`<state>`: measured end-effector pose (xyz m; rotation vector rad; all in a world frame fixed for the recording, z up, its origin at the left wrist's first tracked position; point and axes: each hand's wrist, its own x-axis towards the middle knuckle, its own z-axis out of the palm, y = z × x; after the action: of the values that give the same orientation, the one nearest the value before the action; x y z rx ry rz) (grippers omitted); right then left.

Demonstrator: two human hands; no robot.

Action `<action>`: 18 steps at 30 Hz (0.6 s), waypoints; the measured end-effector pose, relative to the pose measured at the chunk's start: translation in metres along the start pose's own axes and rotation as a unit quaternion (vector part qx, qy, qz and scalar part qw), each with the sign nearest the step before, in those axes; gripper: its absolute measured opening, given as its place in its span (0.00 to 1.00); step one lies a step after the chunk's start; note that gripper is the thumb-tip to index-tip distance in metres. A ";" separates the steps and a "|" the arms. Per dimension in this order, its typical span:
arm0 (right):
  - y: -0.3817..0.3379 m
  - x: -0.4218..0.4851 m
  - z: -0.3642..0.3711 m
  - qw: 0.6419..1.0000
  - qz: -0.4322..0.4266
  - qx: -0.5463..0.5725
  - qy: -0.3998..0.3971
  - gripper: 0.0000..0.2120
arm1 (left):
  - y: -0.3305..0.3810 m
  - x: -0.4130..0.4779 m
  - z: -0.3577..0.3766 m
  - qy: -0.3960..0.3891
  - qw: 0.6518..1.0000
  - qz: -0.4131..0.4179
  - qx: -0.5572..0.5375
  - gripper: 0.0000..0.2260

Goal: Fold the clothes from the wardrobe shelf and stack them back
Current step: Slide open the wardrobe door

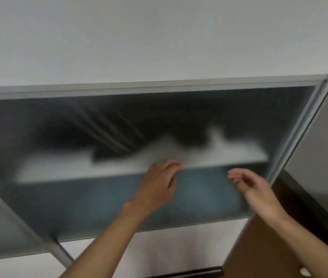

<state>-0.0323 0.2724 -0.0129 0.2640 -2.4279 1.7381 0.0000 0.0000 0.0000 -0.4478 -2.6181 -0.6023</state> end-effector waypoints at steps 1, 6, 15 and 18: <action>-0.003 0.018 -0.010 0.999 -0.023 -0.004 0.033 0.13 | 0.005 0.021 -0.010 0.036 0.998 0.046 0.021 0.17; -0.024 0.091 -0.063 0.977 -0.014 0.027 0.213 0.22 | 0.057 0.108 -0.055 0.132 0.958 0.136 0.214 0.22; -0.020 0.154 -0.150 0.951 0.065 0.044 0.299 0.34 | 0.078 0.175 -0.033 0.114 0.898 0.048 0.423 0.49; -0.015 0.163 -0.161 0.969 0.047 0.069 0.233 0.34 | 0.075 0.178 -0.031 0.112 0.900 0.041 0.420 0.49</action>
<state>-0.1852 0.4105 0.0882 -0.2278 -2.0146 1.7641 -0.1141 0.0872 0.1325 -0.1855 -2.3278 0.4895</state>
